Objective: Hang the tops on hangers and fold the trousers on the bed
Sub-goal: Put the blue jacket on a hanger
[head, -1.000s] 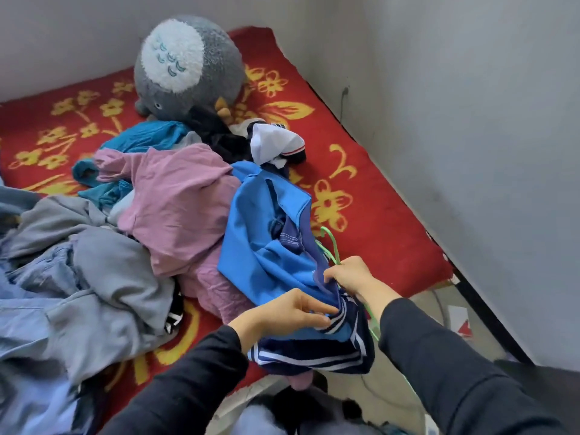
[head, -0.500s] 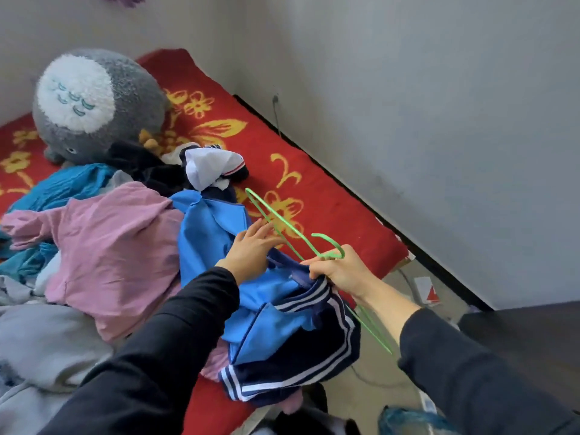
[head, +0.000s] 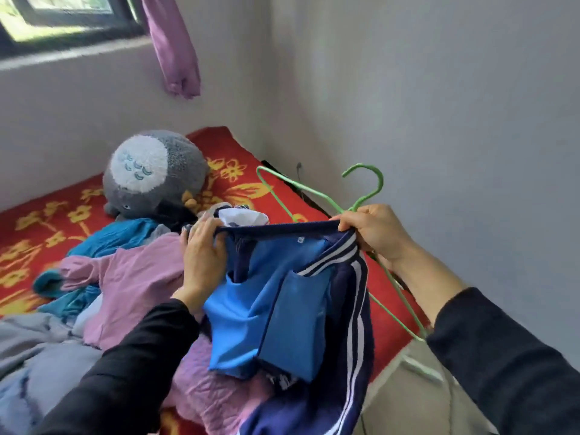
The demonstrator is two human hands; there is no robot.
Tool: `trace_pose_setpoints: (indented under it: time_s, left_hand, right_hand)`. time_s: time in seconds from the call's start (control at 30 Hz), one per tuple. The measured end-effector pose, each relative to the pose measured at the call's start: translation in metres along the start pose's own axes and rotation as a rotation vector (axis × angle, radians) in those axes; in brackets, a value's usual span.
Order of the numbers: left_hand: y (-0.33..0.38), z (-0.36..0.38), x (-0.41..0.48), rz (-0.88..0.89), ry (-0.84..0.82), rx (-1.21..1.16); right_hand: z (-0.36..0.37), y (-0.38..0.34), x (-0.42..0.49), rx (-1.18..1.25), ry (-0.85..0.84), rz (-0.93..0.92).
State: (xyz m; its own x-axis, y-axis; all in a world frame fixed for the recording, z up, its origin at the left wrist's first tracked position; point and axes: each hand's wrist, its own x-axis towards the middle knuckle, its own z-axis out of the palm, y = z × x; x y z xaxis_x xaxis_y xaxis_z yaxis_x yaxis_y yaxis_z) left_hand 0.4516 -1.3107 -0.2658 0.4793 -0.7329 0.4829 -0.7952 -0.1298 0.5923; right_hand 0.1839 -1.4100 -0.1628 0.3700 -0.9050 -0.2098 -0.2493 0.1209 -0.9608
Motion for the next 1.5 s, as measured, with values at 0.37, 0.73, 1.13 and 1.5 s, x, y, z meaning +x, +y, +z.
trace_pose_setpoints:
  time_s: [0.37, 0.73, 1.13, 1.5]
  left_hand:
    - [0.106, -0.24, 0.144, 0.223, 0.536, 0.026]
    - [0.068, -0.378, 0.12, -0.204, 0.379, 0.56]
    - [-0.004, -0.32, 0.031, -0.64, -0.302, -0.071]
    - [-0.038, -0.258, 0.004, -0.843, -0.039, -0.193]
  right_hand:
    - [0.1, -0.182, -0.011, -0.17, 0.112, -0.672]
    - [0.13, -0.289, -0.029, -0.161, 0.382, -1.059]
    - [0.173, -0.116, 0.018, -0.381, -0.058, -0.503]
    - [0.155, -0.069, 0.003, 0.043, -0.27, -0.383]
